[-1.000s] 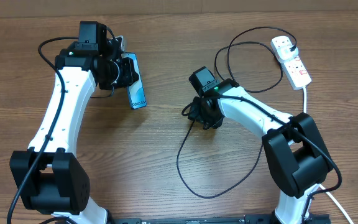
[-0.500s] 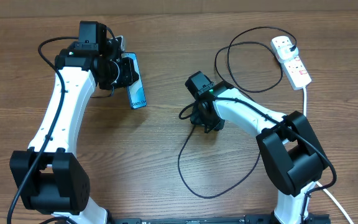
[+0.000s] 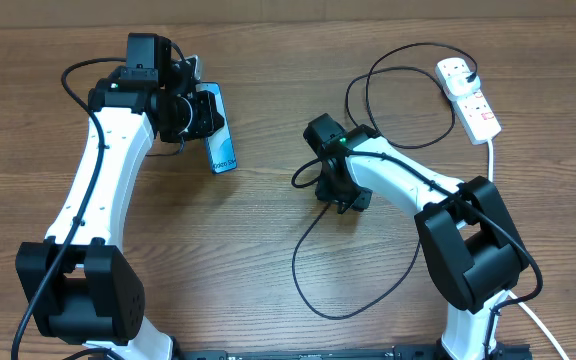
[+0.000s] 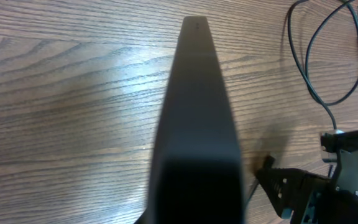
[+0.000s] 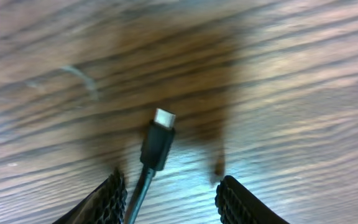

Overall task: Plug charger to phone and switch on socket
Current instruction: 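Lower the right gripper and grasp the black cable's USB-C plug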

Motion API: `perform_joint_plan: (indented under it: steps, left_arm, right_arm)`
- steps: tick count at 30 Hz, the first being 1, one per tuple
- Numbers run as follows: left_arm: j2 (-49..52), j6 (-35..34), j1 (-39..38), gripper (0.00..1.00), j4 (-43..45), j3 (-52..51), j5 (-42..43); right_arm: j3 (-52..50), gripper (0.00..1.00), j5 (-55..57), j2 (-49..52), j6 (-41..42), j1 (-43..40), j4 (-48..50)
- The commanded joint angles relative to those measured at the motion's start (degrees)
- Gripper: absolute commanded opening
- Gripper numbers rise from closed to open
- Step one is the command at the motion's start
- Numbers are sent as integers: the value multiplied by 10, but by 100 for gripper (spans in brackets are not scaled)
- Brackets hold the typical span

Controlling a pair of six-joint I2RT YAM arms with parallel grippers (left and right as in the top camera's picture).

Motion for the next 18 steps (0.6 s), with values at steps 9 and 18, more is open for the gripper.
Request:
perform_joint_plan:
  steps: [9,18]
  left_arm:
    - [1,-1,3,4,2,2,17]
    - [1,-1,3,4,2,2,15]
  right_arm:
    - [-1,36,-10,10,26,-2,31]
    - [-2,29,-2,11,28,-2,37]
